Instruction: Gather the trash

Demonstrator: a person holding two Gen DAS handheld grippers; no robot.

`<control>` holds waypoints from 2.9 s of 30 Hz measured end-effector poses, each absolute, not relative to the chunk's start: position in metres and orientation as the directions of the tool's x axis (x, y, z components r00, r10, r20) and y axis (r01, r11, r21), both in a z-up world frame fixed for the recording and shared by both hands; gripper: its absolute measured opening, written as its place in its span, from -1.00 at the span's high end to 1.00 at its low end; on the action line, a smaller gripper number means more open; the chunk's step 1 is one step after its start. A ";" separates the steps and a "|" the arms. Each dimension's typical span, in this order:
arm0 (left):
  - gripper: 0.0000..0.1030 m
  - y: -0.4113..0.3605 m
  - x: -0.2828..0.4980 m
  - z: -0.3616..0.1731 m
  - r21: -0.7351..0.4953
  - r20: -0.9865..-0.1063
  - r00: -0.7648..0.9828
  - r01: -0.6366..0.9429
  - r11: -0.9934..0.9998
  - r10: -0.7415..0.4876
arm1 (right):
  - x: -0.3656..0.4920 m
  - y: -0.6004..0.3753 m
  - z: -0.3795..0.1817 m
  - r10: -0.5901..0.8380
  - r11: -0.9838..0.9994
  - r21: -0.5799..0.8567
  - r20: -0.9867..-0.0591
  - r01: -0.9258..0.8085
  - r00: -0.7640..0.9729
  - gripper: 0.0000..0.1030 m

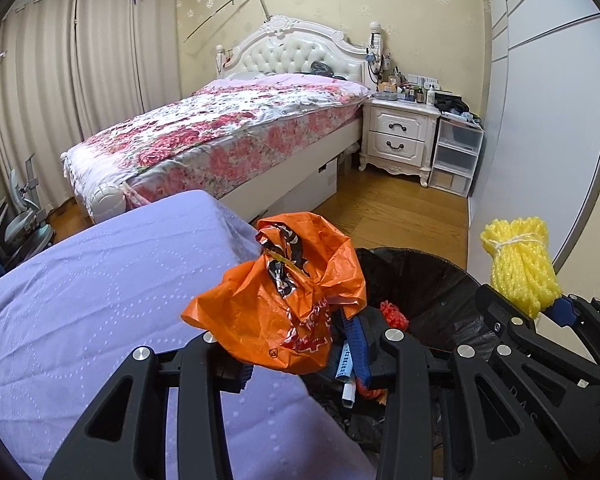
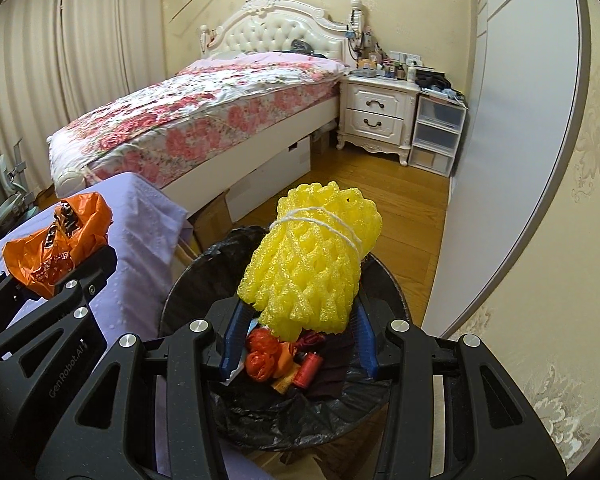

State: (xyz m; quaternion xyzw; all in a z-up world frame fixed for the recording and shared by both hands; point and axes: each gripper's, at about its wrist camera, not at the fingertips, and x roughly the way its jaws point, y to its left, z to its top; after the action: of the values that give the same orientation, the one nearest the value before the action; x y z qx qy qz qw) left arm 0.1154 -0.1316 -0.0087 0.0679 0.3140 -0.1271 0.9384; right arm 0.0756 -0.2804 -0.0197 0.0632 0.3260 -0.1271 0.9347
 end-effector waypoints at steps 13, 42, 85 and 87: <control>-0.45 -0.134 0.122 -0.013 0.082 -0.609 0.777 0.264 0.961 -0.162 | 0.084 -0.286 -0.027 -0.244 0.943 0.024 -0.627 0.332 0.739 -0.17; -0.62 -0.054 0.050 0.013 0.026 -0.587 0.805 0.128 0.991 -0.088 | 0.015 -0.233 0.005 -0.181 0.971 0.028 -0.572 0.239 0.800 -0.52; -0.62 -0.026 0.018 0.030 -0.009 -0.543 0.837 0.078 0.997 -0.071 | -0.019 -0.202 0.015 -0.159 0.981 0.006 -0.541 0.193 0.826 -0.53; -0.62 -0.026 0.018 0.030 -0.009 -0.543 0.837 0.079 0.997 -0.071 | -0.019 -0.202 0.016 -0.159 0.981 0.006 -0.541 0.192 0.826 -0.53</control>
State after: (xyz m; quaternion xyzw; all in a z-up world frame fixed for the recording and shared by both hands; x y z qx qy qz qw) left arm 0.0179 -0.0262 0.0299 0.0069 0.2830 -0.0393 0.9583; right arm -0.0193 -0.2023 0.0155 0.0298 0.2802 -0.0918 0.9551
